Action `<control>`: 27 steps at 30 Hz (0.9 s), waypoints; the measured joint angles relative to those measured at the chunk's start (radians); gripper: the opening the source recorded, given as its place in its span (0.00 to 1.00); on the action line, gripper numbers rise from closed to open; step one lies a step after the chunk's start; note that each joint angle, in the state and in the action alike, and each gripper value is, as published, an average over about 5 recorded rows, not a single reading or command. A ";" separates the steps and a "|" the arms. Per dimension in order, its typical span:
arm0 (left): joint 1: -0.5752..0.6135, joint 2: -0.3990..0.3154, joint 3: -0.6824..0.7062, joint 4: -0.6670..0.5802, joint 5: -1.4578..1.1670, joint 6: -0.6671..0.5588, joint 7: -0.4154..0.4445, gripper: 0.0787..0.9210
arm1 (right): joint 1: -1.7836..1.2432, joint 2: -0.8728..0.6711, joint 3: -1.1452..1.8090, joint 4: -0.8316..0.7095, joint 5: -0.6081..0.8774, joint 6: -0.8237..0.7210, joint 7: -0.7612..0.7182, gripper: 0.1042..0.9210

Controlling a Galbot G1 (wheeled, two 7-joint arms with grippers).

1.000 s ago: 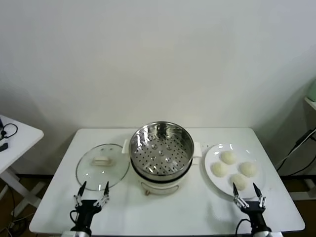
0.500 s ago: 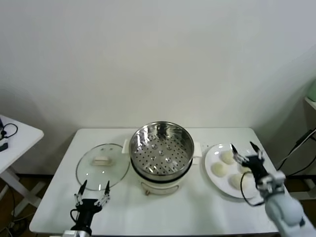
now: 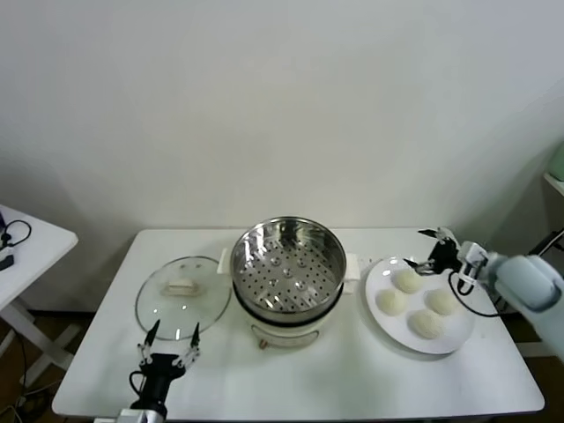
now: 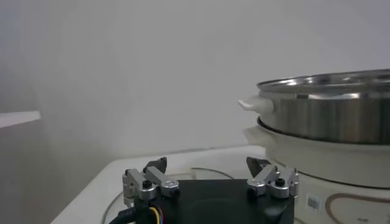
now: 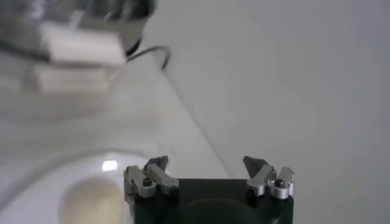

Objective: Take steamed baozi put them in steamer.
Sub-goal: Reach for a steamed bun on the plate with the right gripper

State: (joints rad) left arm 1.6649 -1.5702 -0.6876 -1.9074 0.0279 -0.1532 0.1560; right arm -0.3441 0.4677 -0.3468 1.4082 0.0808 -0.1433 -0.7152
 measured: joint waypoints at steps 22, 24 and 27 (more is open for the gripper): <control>-0.023 0.016 -0.020 0.062 0.041 -0.037 0.018 0.88 | 0.569 0.307 -0.789 -0.530 0.007 0.120 -0.312 0.88; -0.025 0.017 -0.020 0.068 0.047 -0.041 0.020 0.88 | 0.570 0.328 -0.800 -0.556 0.011 0.123 -0.319 0.88; -0.029 0.017 -0.020 0.076 0.056 -0.045 0.022 0.88 | 0.567 0.357 -0.807 -0.592 0.015 0.127 -0.325 0.88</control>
State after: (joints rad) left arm 1.6363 -1.5533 -0.7072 -1.8309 0.0842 -0.1982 0.1775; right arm 0.2230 0.8250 -1.1540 0.8157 0.0960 -0.0161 -1.0402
